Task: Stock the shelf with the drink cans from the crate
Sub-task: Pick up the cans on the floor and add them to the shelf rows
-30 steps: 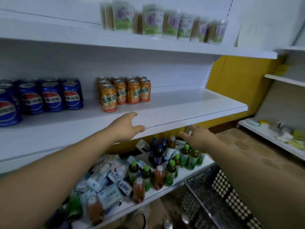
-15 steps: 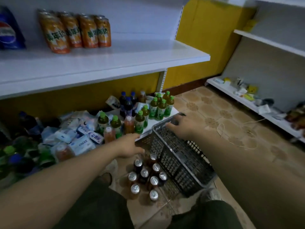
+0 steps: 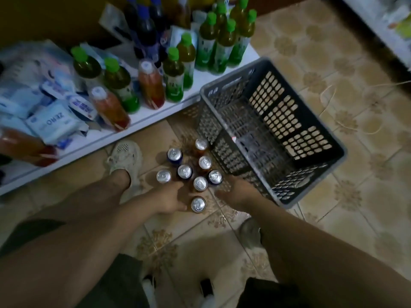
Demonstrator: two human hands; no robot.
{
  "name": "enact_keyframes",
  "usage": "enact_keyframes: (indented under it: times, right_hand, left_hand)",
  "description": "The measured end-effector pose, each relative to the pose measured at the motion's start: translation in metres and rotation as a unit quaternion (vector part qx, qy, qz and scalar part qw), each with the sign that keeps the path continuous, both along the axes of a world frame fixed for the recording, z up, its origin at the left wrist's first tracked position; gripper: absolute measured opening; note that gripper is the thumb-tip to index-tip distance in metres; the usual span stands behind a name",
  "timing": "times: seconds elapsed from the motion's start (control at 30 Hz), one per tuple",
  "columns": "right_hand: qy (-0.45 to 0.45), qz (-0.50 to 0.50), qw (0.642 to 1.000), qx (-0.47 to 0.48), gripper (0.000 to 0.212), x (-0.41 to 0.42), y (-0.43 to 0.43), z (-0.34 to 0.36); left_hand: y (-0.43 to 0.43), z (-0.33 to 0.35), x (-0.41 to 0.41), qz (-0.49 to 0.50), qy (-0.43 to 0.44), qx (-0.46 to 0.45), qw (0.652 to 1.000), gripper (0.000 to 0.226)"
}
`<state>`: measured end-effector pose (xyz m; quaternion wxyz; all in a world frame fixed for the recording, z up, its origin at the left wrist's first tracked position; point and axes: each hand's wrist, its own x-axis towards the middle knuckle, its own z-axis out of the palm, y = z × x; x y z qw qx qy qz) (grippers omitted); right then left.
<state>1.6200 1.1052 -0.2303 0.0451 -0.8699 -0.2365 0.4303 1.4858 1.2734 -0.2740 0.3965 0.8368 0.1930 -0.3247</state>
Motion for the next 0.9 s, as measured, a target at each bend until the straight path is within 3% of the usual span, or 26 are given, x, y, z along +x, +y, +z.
enact_keyframes:
  times: [0.1,0.2,0.33,0.5,0.57,0.7,0.9]
  right_hand:
    - [0.039,-0.008,0.998,-0.041,0.070,-0.004,-0.003,-0.053]
    - [0.074,-0.007,0.995,-0.064,0.064,-0.012,-0.001,-0.099]
    - [0.105,0.000,0.993,-0.054,0.065,-0.026,0.006,-0.155]
    - [0.121,0.020,0.990,-0.075,0.084,-0.045,0.021,-0.210]
    - [0.099,0.040,0.990,-0.087,0.077,-0.050,0.024,-0.223]
    - [0.091,0.013,0.993,-0.073,0.063,-0.046,0.031,-0.217]
    - [0.077,-0.047,0.996,0.024,0.069,-0.025,0.032,-0.125]
  left_hand:
    - [-0.001,-0.048,0.000,0.012,0.028,-0.002,1.000,0.069]
    - [-0.007,-0.085,0.001,0.004,0.060,0.002,0.998,0.074]
    - [-0.009,-0.131,0.002,0.007,0.048,0.008,0.999,0.081]
    - [-0.006,-0.163,0.004,0.006,0.040,0.014,0.999,0.076]
    - [-0.002,-0.169,0.004,0.009,0.039,0.011,0.999,0.075]
    - [0.009,-0.166,0.009,0.042,0.032,-0.009,0.999,0.074]
    - [0.006,-0.099,0.022,0.014,0.008,-0.034,0.999,0.070]
